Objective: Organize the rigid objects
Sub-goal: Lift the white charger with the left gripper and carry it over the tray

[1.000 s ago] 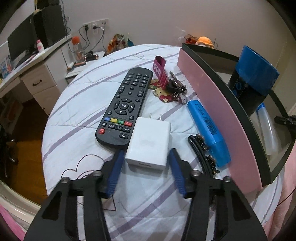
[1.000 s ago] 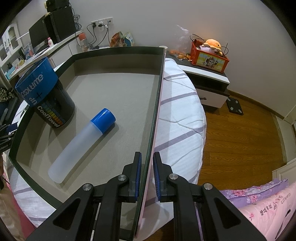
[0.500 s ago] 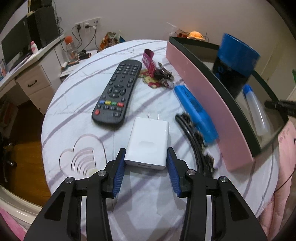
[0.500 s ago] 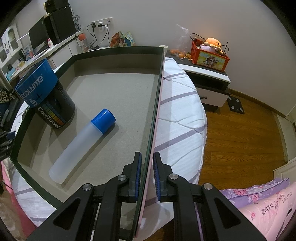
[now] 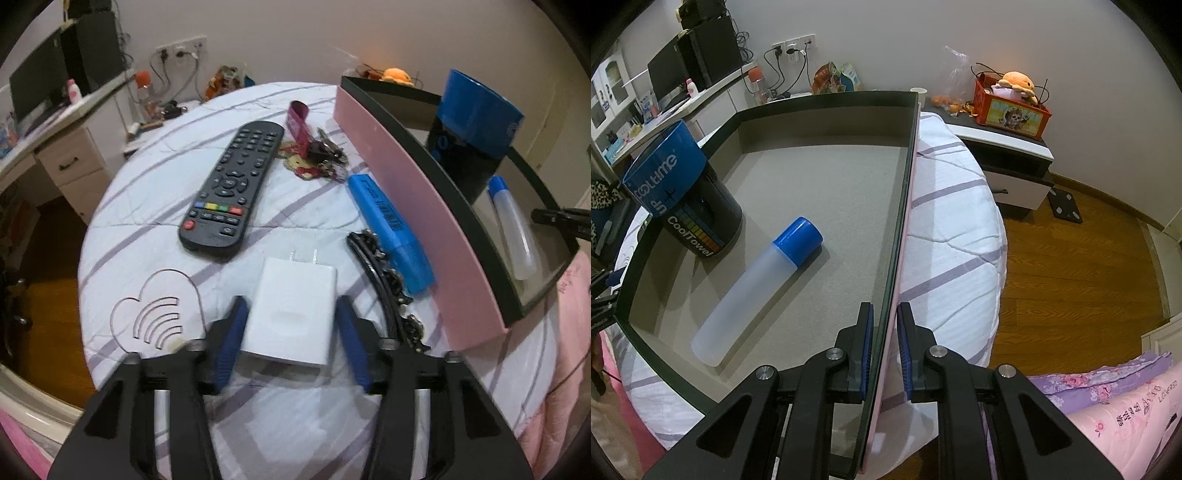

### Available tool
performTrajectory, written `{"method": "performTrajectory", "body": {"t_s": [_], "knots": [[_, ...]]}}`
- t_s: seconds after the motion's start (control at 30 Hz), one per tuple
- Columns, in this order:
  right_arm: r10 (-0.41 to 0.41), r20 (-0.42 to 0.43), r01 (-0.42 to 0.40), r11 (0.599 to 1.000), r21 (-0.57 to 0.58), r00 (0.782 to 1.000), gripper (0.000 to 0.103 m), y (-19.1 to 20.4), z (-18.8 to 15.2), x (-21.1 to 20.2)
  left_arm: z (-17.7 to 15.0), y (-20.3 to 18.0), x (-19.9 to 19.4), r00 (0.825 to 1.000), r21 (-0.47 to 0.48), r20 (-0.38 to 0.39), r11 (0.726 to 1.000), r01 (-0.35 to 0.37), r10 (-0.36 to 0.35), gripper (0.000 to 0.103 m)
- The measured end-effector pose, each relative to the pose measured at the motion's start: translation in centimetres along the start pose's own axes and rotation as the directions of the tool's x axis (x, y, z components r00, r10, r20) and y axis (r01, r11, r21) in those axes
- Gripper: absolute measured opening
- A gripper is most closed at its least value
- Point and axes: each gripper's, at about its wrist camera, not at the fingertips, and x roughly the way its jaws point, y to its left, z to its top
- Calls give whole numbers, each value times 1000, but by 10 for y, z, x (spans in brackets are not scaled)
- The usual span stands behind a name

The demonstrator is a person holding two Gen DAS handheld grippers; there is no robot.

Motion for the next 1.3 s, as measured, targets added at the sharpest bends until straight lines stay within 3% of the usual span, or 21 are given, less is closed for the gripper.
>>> {"method": "performTrajectory", "body": {"t_s": [0.37, 0.63, 0.87, 1.07, 1.3], "knots": [[1, 0, -1, 1000, 2, 1000, 15, 0, -1, 0, -10, 6, -41, 996, -61, 90, 998, 21, -15, 40], [15, 3, -15, 1000, 13, 1000, 15, 0, -2, 1, 4, -33, -82, 981, 42, 172, 996, 82, -88, 40], [34, 4, -34, 999, 24, 999, 16, -4, -3, 0, 21, -82, -71, 974, 115, 143, 980, 160, -176, 40], [46, 7, -46, 999, 29, 999, 16, -7, -2, 0, 35, -122, -54, 977, 168, 112, 972, 163, -184, 40], [54, 9, -54, 998, 21, 999, 17, -9, -2, -1, 46, -137, -27, 987, 170, 62, 976, 135, -147, 40]]}}
